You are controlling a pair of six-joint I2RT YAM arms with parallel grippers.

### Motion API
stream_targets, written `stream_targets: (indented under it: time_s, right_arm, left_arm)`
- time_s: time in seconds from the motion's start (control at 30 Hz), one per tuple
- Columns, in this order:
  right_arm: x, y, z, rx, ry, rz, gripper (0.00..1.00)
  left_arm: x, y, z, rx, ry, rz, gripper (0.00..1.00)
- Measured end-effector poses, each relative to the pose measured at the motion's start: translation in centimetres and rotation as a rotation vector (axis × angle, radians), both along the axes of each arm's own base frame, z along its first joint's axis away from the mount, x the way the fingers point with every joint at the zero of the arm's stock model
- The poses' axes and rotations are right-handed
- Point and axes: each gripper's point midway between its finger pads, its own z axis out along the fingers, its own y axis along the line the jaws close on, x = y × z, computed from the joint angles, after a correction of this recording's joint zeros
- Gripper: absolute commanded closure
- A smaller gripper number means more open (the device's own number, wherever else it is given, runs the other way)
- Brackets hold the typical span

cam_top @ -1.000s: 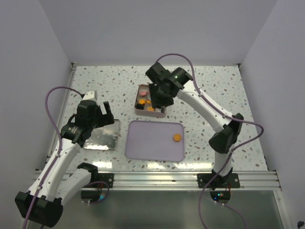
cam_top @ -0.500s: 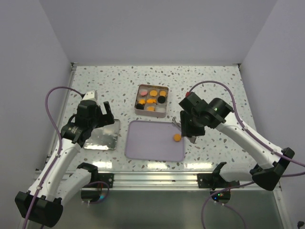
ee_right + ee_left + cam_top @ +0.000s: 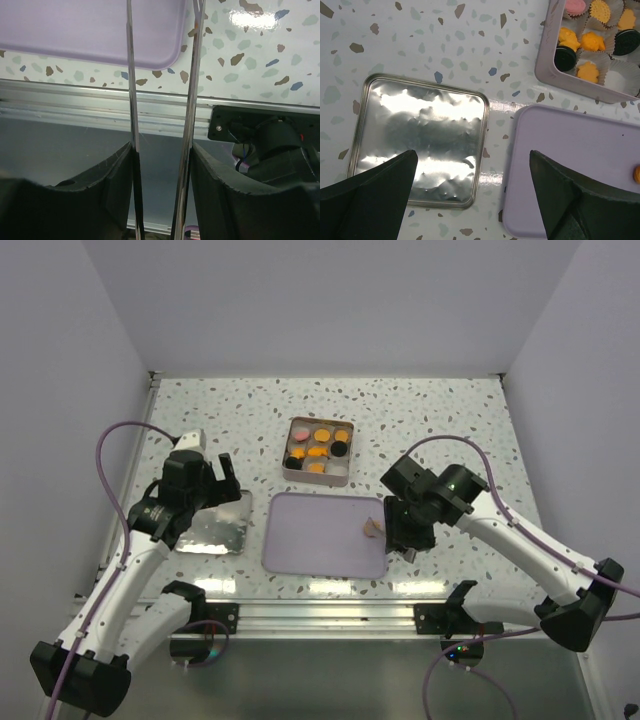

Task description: Pack the cookies

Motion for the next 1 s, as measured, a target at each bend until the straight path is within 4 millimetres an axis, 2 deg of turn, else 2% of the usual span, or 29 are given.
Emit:
stream_targets:
  time_s: [0.7, 0.87, 1.0]
  right_arm:
    - [-0.1, 1.0, -1.3, -0.046, 0.072, 0.034, 0.50]
    - [0.9, 1.8, -0.6, -0.048, 0.059, 0.047, 0.51]
    - [2.3, 2.7, 0.9, -0.025, 0.008, 0.051, 0.51]
  left_arm:
    - [-0.1, 0.0, 0.3, -0.002, -0.010, 0.002, 0.00]
    - [-0.1, 0.1, 0.3, -0.002, -0.011, 0.003, 0.00]
    - [0.0, 0.1, 0.3, 0.000, -0.012, 0.006, 0.00]
